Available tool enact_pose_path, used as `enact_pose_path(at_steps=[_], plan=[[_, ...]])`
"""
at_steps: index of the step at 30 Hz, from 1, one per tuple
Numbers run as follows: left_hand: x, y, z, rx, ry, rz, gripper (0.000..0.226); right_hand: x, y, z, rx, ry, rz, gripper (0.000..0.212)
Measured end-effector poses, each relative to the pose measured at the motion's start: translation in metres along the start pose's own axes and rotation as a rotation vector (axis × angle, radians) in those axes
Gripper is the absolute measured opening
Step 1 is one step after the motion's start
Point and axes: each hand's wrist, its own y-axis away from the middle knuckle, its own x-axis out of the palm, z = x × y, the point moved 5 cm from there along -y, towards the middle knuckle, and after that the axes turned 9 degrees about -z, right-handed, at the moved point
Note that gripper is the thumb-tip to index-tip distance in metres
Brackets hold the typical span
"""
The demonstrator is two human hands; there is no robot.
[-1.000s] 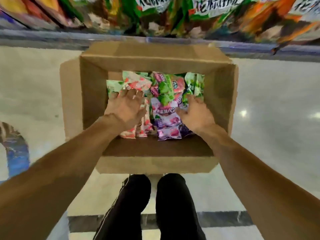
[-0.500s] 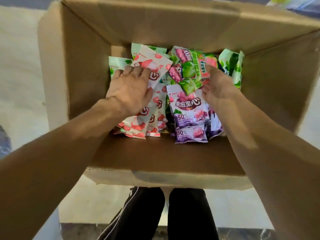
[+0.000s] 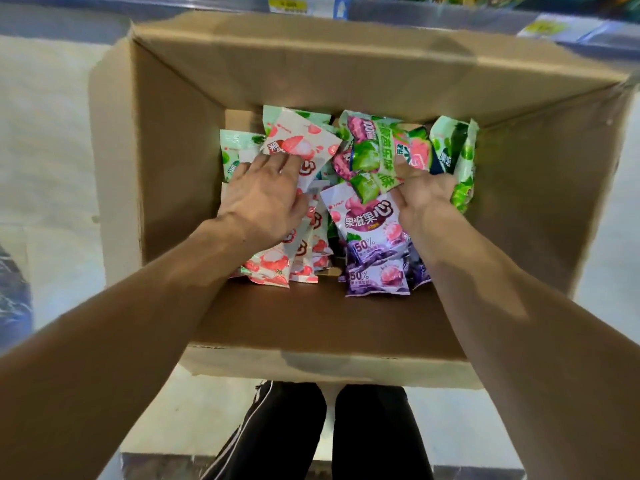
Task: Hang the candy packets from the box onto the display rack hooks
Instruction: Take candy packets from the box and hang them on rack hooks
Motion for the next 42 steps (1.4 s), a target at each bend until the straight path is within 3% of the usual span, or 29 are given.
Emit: enact_pose_path(at_steps=[4,8,11,13,15,17,20,23,26,28,31,33,35,36,39,42], plan=[[-0.003,-0.008,-0.007,-0.128,0.309,-0.063,0.056,-0.010,0.006,-0.002,-0.018,-0.027,0.155,0.081],[-0.007,-0.022,-0.016,-0.336,0.643,-0.147,0.056,-0.022,0.003,-0.004,-0.036,0.039,0.358,0.058],[0.004,-0.039,-0.026,-0.405,0.832,-0.017,0.068,-0.019,0.004,-0.004,0.003,0.046,0.516,0.037],[0.013,-0.048,-0.032,-0.413,0.850,0.093,0.083,-0.016,0.001,-0.004,0.017,0.051,0.571,0.043],[0.020,-0.055,-0.036,-0.419,0.806,0.168,0.081,-0.016,0.002,-0.003,0.021,0.059,0.606,0.045],[0.024,-0.056,-0.040,-0.432,0.818,0.211,0.080,-0.018,0.001,-0.003,0.019,0.028,0.612,0.022],[0.027,-0.050,-0.042,-0.465,0.904,0.188,0.079,-0.021,0.007,-0.006,0.058,0.034,0.604,0.064],[0.031,-0.040,-0.032,-0.524,0.984,0.102,0.091,-0.021,0.015,-0.003,0.038,0.060,0.655,0.041],[0.023,-0.023,-0.016,-0.601,1.054,0.001,0.091,-0.026,0.025,0.001,0.036,0.052,0.609,0.075],[0.014,-0.008,-0.005,-0.646,1.125,-0.024,0.076,-0.031,0.032,0.006,0.022,0.031,0.575,0.067],[-0.010,0.025,0.006,-0.725,1.202,-0.035,0.069,-0.043,0.059,0.023,0.044,-0.004,0.540,0.071],[-0.031,0.046,0.012,-0.755,1.270,-0.068,0.054,-0.057,0.086,0.046,-0.010,0.021,0.562,0.059],[-0.064,0.069,0.014,-0.765,1.350,-0.109,0.044,-0.069,0.116,0.071,-0.057,0.089,0.581,0.091],[-0.085,0.081,0.012,-0.763,1.382,-0.127,0.045,-0.077,0.134,0.086,-0.097,0.109,0.591,0.095],[-0.153,0.117,0.003,-0.714,1.490,-0.127,0.048,-0.098,0.203,0.139,-0.137,0.120,0.645,0.044],[-0.234,0.158,-0.006,-0.650,1.564,-0.168,0.043,-0.124,0.273,0.188,-0.148,0.098,0.601,0.071]])
